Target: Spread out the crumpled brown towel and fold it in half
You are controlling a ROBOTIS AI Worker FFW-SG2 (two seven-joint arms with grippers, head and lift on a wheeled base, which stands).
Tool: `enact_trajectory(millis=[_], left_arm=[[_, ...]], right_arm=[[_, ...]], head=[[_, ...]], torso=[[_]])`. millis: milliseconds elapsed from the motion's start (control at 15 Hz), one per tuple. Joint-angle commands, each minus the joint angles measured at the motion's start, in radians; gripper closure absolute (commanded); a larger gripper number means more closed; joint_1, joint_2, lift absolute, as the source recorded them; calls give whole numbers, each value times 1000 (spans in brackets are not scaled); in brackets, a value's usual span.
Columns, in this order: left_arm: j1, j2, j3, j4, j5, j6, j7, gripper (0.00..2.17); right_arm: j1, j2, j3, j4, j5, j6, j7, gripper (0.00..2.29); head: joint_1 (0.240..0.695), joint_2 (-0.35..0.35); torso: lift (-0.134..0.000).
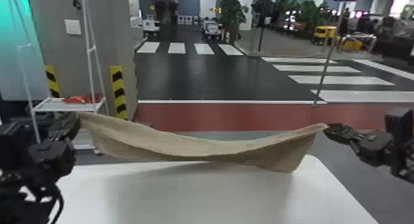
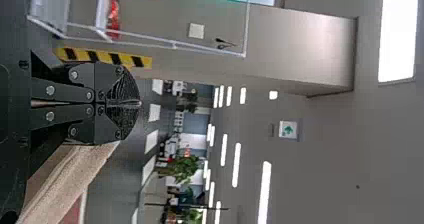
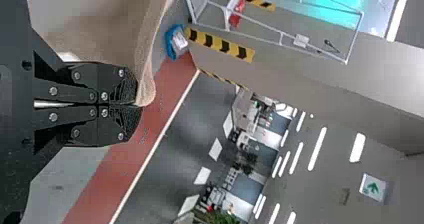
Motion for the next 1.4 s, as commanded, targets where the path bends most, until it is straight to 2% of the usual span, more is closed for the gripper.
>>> enact_trajectory(millis=[0, 67, 133, 267, 333, 400, 467, 533, 667, 800, 933, 1133, 1333], left_arm=[[246, -1, 48, -107, -19, 7, -14, 1447], [326, -8, 68, -137, -34, 7, -33, 1447], [402, -15, 87, -164, -56, -2, -33, 1447], [513, -25, 124, -229, -71, -8, -20, 1447], [554, -25, 130, -261, -96, -5, -4, 1447], [596, -35, 133, -299, -148, 7, 24, 1447], [636, -45, 137, -345, -195, 53, 41, 1447], [671, -51, 142, -385, -214, 78, 56, 1447], [732, -53, 150, -448, -221, 139, 75, 1447], [768, -62, 144, -474, -257, 182, 75, 1447], [795, -61, 145, -497, -258, 188, 76, 1447], [807, -58, 148, -563, -261, 317, 92, 1447], [821, -53, 141, -638, -263, 458, 104, 1447]], right_arm=[[194, -6, -90, -94, -62, -13, 59, 2125], [238, -10, -104, -104, -74, -26, 86, 2125], [278, -14, -127, -115, -82, -35, 114, 2125], [333, -16, -164, -130, -102, -50, 154, 2125], [349, -16, -180, -132, -111, -50, 184, 2125], [370, -17, -217, -144, -118, -41, 229, 2125], [401, -19, -248, -158, -131, -38, 269, 2125], [424, -22, -271, -158, -148, -38, 315, 2125], [475, -37, -320, -170, -169, -35, 372, 2125], [533, -37, -358, -196, -200, -35, 418, 2125], [591, -39, -391, -227, -232, -44, 425, 2125], [585, -42, -378, -216, -214, -47, 422, 2125], [545, -40, -358, -189, -166, -50, 393, 2125]], head=[[432, -108], [529, -122], [573, -130], [644, -138], [674, -141], [695, -144], [695, -146], [695, -150], [695, -165], [695, -197], [695, -217], [695, -247], [695, -251]], torso=[[-125], [-125], [-125], [-125], [-125], [-125], [-125], [-125], [-125], [-125], [-125], [-125], [-125]])
